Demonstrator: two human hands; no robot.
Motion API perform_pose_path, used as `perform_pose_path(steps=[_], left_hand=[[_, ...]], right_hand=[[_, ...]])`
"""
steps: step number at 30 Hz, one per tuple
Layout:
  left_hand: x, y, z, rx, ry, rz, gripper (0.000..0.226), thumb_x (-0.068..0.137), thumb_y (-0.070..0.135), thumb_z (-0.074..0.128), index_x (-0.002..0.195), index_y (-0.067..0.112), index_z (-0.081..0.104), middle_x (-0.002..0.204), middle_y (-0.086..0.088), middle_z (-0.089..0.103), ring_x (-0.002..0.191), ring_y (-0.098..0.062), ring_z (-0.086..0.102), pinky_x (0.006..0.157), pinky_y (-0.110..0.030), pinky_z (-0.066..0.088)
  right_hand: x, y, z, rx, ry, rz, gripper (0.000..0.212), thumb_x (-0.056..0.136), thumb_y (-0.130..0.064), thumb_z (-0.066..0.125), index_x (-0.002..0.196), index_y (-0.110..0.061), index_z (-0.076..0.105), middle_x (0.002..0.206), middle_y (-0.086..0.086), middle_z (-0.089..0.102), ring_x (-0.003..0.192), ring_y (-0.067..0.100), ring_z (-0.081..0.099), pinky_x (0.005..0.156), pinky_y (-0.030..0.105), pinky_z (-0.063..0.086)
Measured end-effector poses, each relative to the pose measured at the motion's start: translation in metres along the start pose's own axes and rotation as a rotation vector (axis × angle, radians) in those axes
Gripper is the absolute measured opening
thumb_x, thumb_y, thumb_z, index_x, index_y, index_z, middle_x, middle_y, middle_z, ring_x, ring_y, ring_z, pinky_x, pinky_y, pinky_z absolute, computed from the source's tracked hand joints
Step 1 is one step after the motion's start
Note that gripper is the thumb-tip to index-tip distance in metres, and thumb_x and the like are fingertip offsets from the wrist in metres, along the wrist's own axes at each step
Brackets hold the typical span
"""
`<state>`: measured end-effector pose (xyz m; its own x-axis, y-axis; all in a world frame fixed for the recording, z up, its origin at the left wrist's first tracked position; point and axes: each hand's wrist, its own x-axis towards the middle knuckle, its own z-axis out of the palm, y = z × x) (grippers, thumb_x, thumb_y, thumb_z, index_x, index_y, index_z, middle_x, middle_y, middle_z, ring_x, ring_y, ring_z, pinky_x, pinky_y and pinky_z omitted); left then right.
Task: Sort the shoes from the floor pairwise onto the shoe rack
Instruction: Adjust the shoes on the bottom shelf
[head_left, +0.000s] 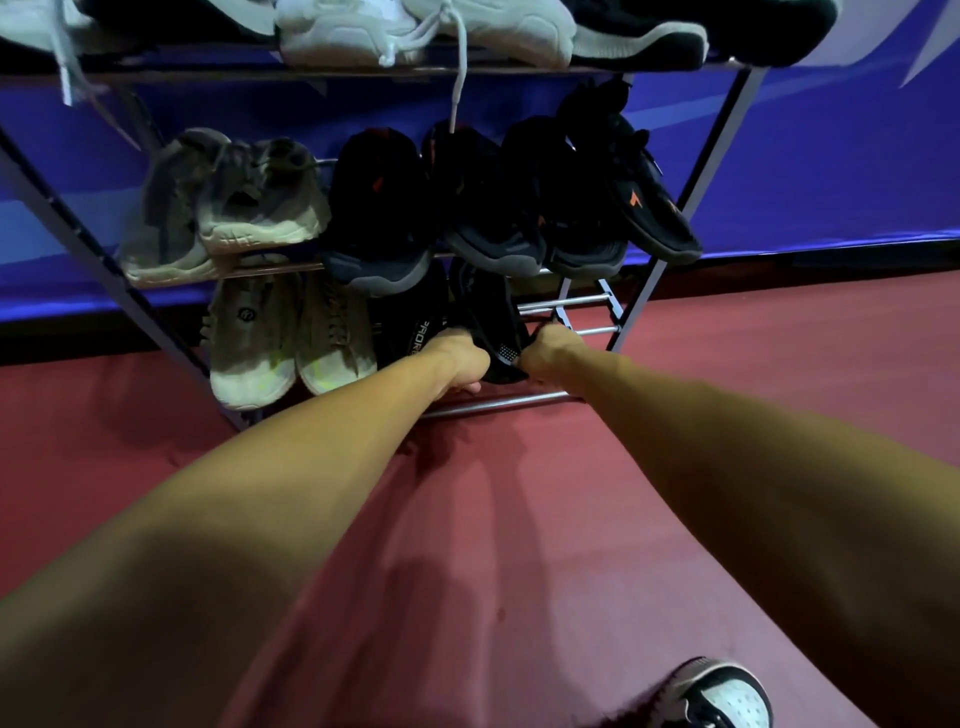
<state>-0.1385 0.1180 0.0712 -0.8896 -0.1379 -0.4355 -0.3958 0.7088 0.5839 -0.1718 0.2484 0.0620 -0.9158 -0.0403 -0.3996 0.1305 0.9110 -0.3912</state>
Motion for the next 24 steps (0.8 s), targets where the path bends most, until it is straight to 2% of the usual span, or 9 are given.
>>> perform_pose_path(steps=[3,6,8,10,12,14,18,22,24], left_hand=[[0.001,-0.001,0.003,-0.008,0.016,0.02,0.023,0.084,0.003,0.054,0.107,0.005,0.058,0.067,-0.004,0.059,0.058,-0.016,0.052,0.052,-0.024,0.037],[0.006,0.003,0.005,-0.001,-0.002,0.03,0.032,0.077,0.01,0.055,0.109,0.007,0.059,0.093,-0.011,0.067,0.081,-0.027,0.063,0.058,-0.025,0.04],[0.008,0.006,0.007,0.004,-0.04,0.024,0.047,0.076,0.015,0.055,0.123,0.009,0.054,0.111,-0.013,0.066,0.093,-0.029,0.065,0.061,-0.024,0.041],[0.007,0.007,0.007,0.023,-0.083,0.021,0.058,0.078,0.02,0.057,0.134,0.011,0.046,0.122,-0.014,0.063,0.109,-0.032,0.063,0.071,-0.027,0.044],[0.006,0.005,0.006,0.056,-0.103,0.035,0.057,0.079,0.024,0.058,0.133,0.012,0.047,0.121,-0.013,0.065,0.111,-0.031,0.063,0.076,-0.03,0.049],[0.005,0.002,0.001,0.066,-0.093,0.073,0.046,0.082,0.023,0.058,0.126,0.011,0.055,0.109,-0.011,0.07,0.099,-0.025,0.067,0.076,-0.029,0.054],[0.0,-0.01,-0.018,-0.102,-0.008,0.141,0.022,0.09,0.007,0.052,0.102,0.005,0.071,0.08,-0.007,0.073,0.06,-0.015,0.062,0.057,-0.023,0.051],[-0.013,-0.031,-0.044,-0.092,0.147,0.114,0.015,0.086,0.022,0.058,0.095,0.016,0.069,0.088,-0.005,0.073,0.08,-0.024,0.068,0.07,-0.029,0.048],[-0.019,-0.043,-0.054,0.011,0.214,0.055,0.021,0.09,0.035,0.06,0.106,0.022,0.065,0.1,-0.003,0.068,0.097,-0.025,0.065,0.072,-0.025,0.043]], right_hand=[[0.005,0.007,-0.006,0.148,0.033,0.066,0.016,0.09,-0.023,0.063,0.093,-0.007,0.064,0.085,0.01,0.062,0.06,0.024,0.054,0.053,0.031,0.042],[0.004,0.011,-0.012,0.175,0.045,0.099,0.011,0.09,-0.015,0.059,0.094,-0.005,0.062,0.086,0.013,0.064,0.051,0.02,0.045,0.046,0.027,0.035],[0.003,0.012,-0.012,0.169,0.043,0.093,0.006,0.091,-0.011,0.056,0.094,-0.006,0.058,0.095,0.016,0.067,0.057,0.023,0.05,0.051,0.028,0.042],[0.001,0.011,-0.01,0.177,0.035,0.077,0.005,0.092,-0.013,0.057,0.092,-0.008,0.057,0.106,0.018,0.07,0.078,0.03,0.065,0.071,0.035,0.056],[0.0,0.009,-0.008,0.127,0.027,0.04,0.015,0.093,-0.02,0.058,0.101,-0.007,0.06,0.114,0.016,0.069,0.1,0.033,0.068,0.087,0.039,0.056],[-0.006,0.004,-0.01,0.02,0.06,-0.004,0.024,0.094,-0.027,0.055,0.108,-0.009,0.062,0.117,0.013,0.067,0.102,0.032,0.064,0.079,0.035,0.051],[-0.018,-0.01,-0.013,-0.002,0.222,-0.022,0.027,0.09,-0.028,0.059,0.111,-0.011,0.065,0.113,0.012,0.066,0.104,0.033,0.065,0.077,0.038,0.052],[-0.029,-0.034,-0.005,0.03,0.192,-0.123,0.024,0.081,-0.033,0.063,0.095,-0.014,0.063,0.097,0.012,0.068,0.095,0.036,0.067,0.067,0.033,0.045],[-0.03,-0.044,0.004,0.032,0.135,-0.147,0.028,0.079,-0.032,0.068,0.099,-0.013,0.065,0.106,0.015,0.069,0.098,0.036,0.066,0.07,0.033,0.047]])
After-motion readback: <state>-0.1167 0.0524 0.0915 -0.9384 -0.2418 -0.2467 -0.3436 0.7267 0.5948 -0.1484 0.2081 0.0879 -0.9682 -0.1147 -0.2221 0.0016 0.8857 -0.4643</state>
